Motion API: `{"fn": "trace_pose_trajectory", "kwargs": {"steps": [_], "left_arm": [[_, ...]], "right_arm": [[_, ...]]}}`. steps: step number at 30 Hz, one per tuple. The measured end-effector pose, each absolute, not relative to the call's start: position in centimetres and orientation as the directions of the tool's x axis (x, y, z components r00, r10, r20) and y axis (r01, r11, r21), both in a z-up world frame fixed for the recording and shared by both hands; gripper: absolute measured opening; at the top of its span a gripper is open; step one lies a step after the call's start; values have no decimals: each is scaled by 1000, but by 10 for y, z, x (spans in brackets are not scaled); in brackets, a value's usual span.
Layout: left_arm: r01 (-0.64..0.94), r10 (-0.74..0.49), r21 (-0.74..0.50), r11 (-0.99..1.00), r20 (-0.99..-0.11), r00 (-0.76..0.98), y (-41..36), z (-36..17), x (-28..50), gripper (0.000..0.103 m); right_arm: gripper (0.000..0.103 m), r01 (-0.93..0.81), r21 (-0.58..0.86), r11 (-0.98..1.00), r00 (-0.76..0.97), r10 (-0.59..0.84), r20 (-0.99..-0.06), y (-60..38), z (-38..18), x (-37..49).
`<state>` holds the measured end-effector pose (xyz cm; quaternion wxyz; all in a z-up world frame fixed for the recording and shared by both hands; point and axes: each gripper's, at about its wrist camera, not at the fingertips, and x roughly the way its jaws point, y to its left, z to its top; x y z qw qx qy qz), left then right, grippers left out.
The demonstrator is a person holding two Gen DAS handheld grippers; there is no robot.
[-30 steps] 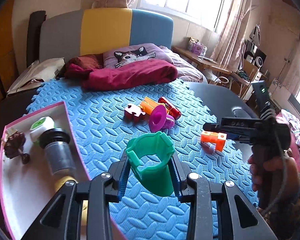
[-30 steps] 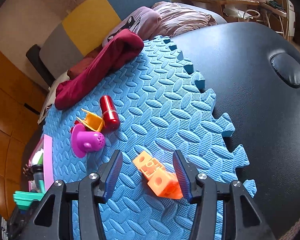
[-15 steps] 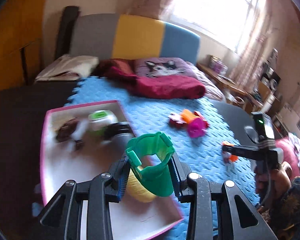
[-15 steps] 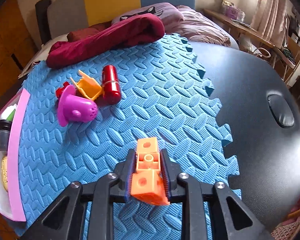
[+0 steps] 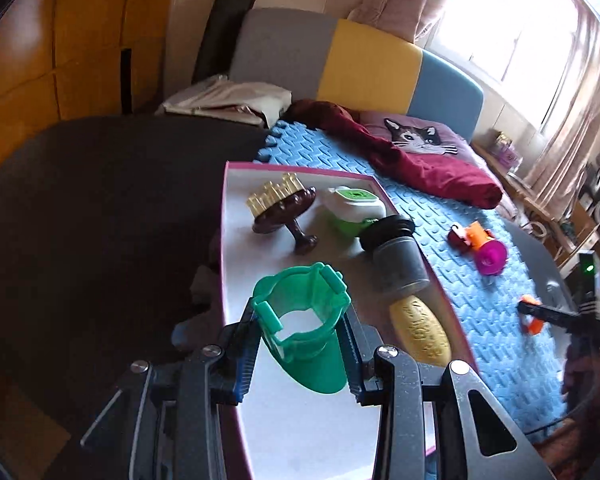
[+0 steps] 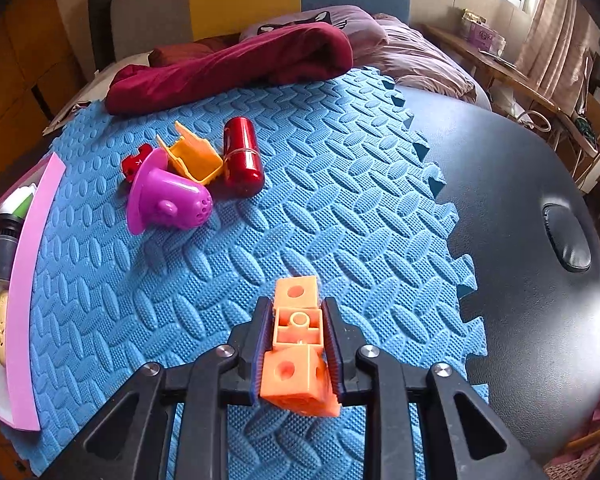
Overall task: Organize rigid objects
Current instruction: 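Lower the green toy into the tray and open the left gripper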
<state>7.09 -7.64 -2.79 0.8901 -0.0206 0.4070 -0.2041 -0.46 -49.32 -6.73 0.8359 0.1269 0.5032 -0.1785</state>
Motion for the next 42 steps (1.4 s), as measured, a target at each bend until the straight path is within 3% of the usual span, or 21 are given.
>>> {"fn": "trace_pose_trajectory", "kwargs": {"steps": [9,16,33,42], "left_arm": [[363,-326,-105,926,-708,627,-92,-26,62,37],[383,-335,-100,918,-712,617,-100,-27,58,37],[399,-335,-91,913,-727,600,-107,-34,53,37],[376,-394,-204,904,-739,546,-91,-36,70,37]], "right_arm": [[25,398,-24,917,434,-212,-876,-485,-67,-4],[25,409,1,912,429,-192,-882,-488,-67,-4],[24,365,-90,927,445,-258,-857,-475,-67,-4],[24,369,-90,925,442,-260,-858,-476,-66,-4]]}}
